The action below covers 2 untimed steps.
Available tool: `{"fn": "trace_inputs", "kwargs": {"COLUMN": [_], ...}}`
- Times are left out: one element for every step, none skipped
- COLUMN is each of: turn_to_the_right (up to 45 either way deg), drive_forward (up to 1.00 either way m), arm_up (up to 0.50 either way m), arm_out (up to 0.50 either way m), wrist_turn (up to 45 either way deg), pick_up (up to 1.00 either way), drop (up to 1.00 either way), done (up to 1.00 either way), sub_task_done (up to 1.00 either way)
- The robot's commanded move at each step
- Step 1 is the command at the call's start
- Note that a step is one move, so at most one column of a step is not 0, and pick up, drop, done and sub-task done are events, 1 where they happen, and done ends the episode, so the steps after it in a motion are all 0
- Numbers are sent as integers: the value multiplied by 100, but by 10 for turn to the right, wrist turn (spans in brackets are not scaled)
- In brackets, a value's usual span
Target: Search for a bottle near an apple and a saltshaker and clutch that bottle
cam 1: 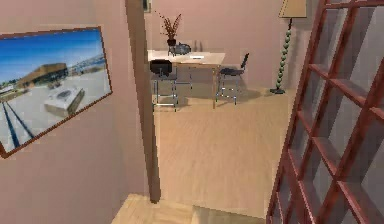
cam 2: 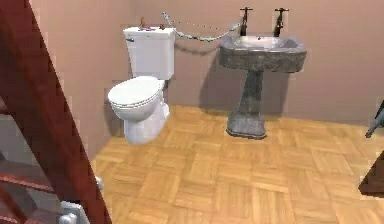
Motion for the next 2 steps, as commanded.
{"fn": "trace_inputs", "kwargs": {"turn_to_the_right": [-210, 0], "drive_forward": [0, 60], "arm_up": [0, 0], "arm_out": [0, 0], "wrist_turn": [0, 0], "pick_up": [0, 0], "drop": [0, 0], "done": [0, 0], "sub_task_done": [0, 0]}}
